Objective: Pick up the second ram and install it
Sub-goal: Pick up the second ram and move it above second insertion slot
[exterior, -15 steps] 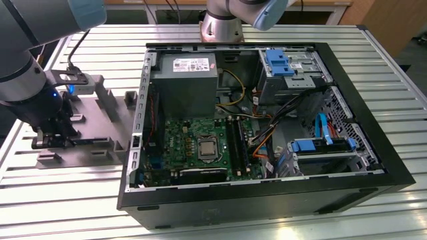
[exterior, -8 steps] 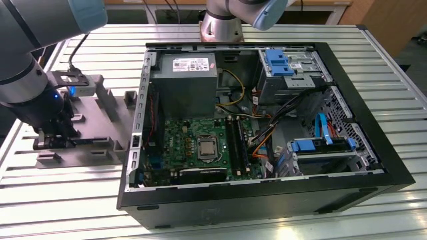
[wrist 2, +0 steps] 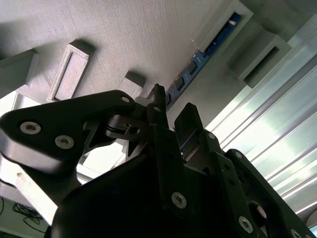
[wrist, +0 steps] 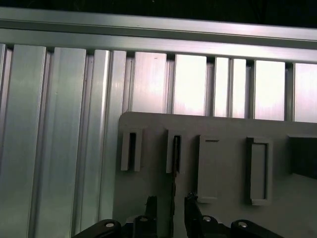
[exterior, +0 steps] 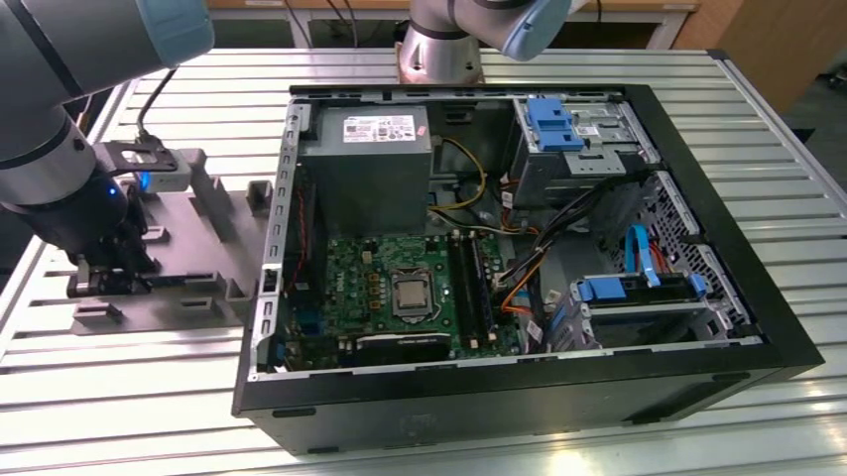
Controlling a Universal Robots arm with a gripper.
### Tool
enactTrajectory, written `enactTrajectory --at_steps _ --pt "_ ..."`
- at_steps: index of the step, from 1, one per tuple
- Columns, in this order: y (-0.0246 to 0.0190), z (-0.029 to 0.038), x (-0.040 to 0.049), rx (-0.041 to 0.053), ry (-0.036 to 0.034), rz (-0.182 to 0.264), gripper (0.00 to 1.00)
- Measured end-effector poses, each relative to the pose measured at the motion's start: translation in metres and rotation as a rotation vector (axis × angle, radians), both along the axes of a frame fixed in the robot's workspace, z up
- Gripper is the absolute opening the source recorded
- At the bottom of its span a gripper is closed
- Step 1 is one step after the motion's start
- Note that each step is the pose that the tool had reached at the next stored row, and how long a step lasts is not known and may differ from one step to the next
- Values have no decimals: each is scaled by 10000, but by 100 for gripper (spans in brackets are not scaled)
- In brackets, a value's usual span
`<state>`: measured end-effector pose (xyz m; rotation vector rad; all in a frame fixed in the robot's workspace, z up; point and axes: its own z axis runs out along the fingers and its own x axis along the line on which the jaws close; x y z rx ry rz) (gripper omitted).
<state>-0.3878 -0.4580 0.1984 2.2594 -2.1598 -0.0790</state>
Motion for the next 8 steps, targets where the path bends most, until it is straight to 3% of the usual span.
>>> enactTrajectory --at_steps 4,5,8 --pt "0 0 0 0 0 0 34" --pt "0 0 0 0 0 0 27" --pt "0 -1 0 4 0 0 27"
